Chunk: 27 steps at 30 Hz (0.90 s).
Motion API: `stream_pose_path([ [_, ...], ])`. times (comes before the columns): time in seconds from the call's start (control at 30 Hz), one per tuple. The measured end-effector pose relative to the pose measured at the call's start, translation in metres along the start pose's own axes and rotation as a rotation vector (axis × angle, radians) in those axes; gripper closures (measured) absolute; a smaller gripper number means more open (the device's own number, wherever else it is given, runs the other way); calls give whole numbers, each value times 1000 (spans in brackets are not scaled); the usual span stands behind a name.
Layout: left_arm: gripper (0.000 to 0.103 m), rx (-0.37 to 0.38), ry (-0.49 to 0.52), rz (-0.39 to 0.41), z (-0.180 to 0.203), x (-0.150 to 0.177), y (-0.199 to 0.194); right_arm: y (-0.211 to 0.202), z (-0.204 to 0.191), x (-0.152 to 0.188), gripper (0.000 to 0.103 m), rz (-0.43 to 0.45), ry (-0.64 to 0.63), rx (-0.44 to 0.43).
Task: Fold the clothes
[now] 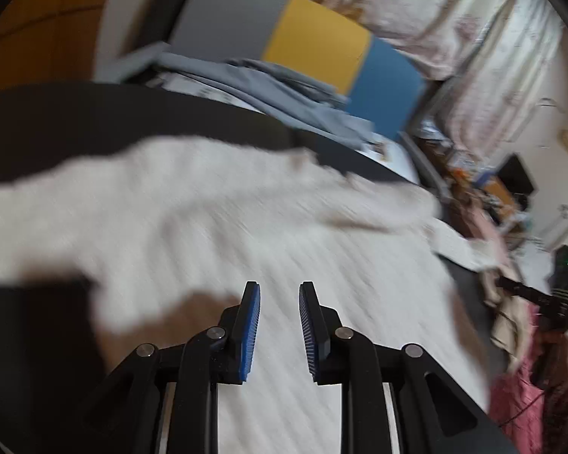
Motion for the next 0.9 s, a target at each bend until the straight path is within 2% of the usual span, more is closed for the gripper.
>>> stream_pose_path([
  [0.1, 82, -64, -28, 8, -15, -35, 16, 35, -3, -32, 65, -20, -80, 78],
  [0.17, 82, -88, -20, 19, -20, -52, 26, 53, -6, -48, 65, -24, -141, 97],
  [0.23, 82, -107, 27, 18, -19, -69, 37, 69, -17, -66, 62, -18, -234, 65],
  [0.33, 82, -76, 144, -2, -4, -91, 57, 84, -35, -88, 47, -23, -321, -7],
  [0.5, 82, -56, 362, -100, 25, -112, 98, 111, -65, -124, 47, -42, -395, -106],
  [0.6, 82, -24, 449, -184, 35, -113, 120, 137, -77, -130, 47, -133, -423, -155],
  [0.63, 82, -22, 470, -204, 37, -112, 125, 145, -80, -129, 48, -161, -423, -170],
  [0.7, 82, -19, 508, -233, 41, -109, 135, 159, -84, -125, 68, -213, -426, -192],
  [0.73, 82, -17, 524, -242, 42, -108, 139, 164, -86, -118, 83, -229, -436, -187],
  [0.8, 80, 20, 537, -275, 44, -104, 143, 170, -89, -102, 86, -242, -444, -176],
  [0.9, 75, 78, 566, -314, 47, -97, 146, 166, -86, -88, 86, -213, -415, -177],
])
Point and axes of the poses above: each gripper's, at about its wrist camera, not at the fingertips, and y roughly the way its jaws point, z to its right, x to its underside, the point moved 3 cm from there along y, roughly the way its jaws point, and after that the axes turned 10 degrees about -y, right-handed, at the moved point
